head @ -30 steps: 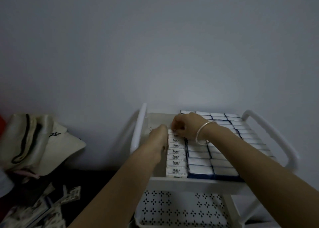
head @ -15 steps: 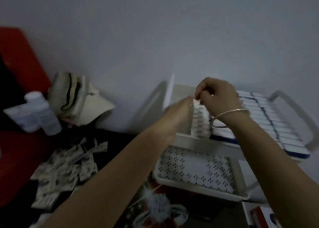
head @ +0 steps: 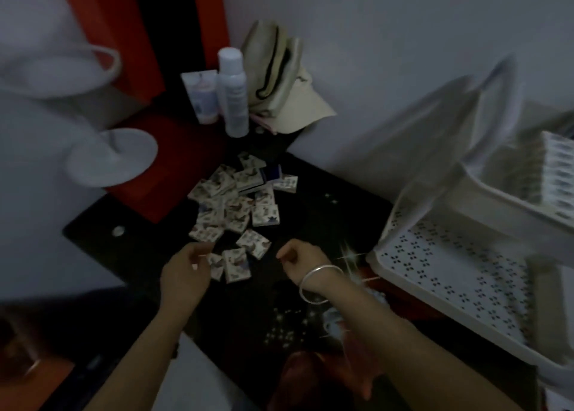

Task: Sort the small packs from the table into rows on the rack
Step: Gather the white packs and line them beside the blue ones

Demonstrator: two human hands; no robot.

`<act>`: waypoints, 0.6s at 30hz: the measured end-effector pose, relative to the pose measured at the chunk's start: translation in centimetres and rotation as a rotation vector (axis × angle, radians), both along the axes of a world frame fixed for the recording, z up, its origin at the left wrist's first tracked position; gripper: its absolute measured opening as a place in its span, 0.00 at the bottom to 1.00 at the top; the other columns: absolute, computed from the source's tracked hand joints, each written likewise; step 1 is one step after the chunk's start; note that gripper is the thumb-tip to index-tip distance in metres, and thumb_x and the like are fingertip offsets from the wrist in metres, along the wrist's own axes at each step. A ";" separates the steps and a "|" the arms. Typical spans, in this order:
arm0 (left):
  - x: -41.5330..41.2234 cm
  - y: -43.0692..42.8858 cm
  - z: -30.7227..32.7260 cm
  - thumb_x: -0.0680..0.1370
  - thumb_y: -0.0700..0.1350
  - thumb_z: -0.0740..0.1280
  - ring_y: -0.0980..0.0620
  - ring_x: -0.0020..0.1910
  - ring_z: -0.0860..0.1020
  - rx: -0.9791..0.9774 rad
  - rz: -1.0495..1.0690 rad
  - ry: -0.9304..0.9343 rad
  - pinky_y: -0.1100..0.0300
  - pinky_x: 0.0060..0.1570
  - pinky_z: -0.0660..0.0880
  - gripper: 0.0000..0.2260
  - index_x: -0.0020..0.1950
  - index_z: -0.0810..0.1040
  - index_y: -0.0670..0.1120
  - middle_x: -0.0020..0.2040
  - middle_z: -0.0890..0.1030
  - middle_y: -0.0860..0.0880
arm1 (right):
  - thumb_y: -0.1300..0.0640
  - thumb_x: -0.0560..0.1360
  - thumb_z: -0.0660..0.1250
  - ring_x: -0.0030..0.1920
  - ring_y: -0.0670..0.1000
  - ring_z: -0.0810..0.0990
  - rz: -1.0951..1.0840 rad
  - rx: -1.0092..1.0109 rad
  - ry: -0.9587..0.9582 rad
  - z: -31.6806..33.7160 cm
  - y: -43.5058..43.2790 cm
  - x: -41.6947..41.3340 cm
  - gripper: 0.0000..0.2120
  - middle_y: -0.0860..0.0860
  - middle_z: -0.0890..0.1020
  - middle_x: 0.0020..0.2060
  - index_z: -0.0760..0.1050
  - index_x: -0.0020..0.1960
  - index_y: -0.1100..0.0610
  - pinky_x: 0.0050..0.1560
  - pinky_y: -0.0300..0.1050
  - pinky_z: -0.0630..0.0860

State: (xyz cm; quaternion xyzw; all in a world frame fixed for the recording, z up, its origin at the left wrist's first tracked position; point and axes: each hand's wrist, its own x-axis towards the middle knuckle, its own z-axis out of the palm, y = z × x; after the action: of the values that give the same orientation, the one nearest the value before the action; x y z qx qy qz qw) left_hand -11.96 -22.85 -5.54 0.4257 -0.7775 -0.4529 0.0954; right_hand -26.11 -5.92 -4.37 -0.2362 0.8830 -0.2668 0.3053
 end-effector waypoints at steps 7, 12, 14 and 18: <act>1.8 -2.1 -6.8 0.73 0.40 0.67 0.42 0.57 0.74 -0.304 -0.090 -0.171 0.48 0.53 0.76 0.16 0.61 0.76 0.46 0.59 0.77 0.44 | 0.57 0.76 0.64 0.63 0.60 0.68 -0.145 0.115 0.156 -5.9 -7.2 2.4 0.21 0.56 0.62 0.66 0.66 0.68 0.52 0.51 0.49 0.73; 2.0 -3.7 -7.3 0.73 0.43 0.71 0.40 0.58 0.73 -0.281 -0.091 -0.281 0.46 0.53 0.75 0.24 0.67 0.70 0.44 0.61 0.75 0.41 | 0.45 0.77 0.62 0.61 0.57 0.71 -0.180 0.114 0.277 -7.2 -9.2 3.9 0.17 0.55 0.70 0.61 0.69 0.61 0.54 0.48 0.48 0.74; 2.1 -4.3 -7.8 0.73 0.45 0.71 0.41 0.57 0.75 -0.235 -0.108 -0.272 0.46 0.52 0.76 0.25 0.68 0.69 0.44 0.59 0.77 0.41 | 0.38 0.72 0.66 0.64 0.57 0.70 -0.194 0.143 0.142 -8.3 -9.8 4.6 0.27 0.55 0.69 0.65 0.67 0.63 0.54 0.52 0.50 0.74; 1.0 -4.8 -7.7 0.71 0.43 0.72 0.42 0.57 0.77 -0.122 -0.152 -0.250 0.51 0.52 0.76 0.28 0.70 0.68 0.42 0.59 0.78 0.42 | 0.43 0.68 0.72 0.66 0.57 0.68 -0.118 0.162 0.108 -9.6 -10.6 4.7 0.38 0.57 0.67 0.67 0.60 0.71 0.55 0.59 0.52 0.74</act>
State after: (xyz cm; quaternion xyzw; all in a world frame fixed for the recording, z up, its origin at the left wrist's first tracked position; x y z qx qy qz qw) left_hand -10.98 -27.69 -13.26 0.4122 -0.8393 -0.3544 -0.0109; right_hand -21.40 -16.51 -13.92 -0.1723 0.9293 -0.1989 0.2590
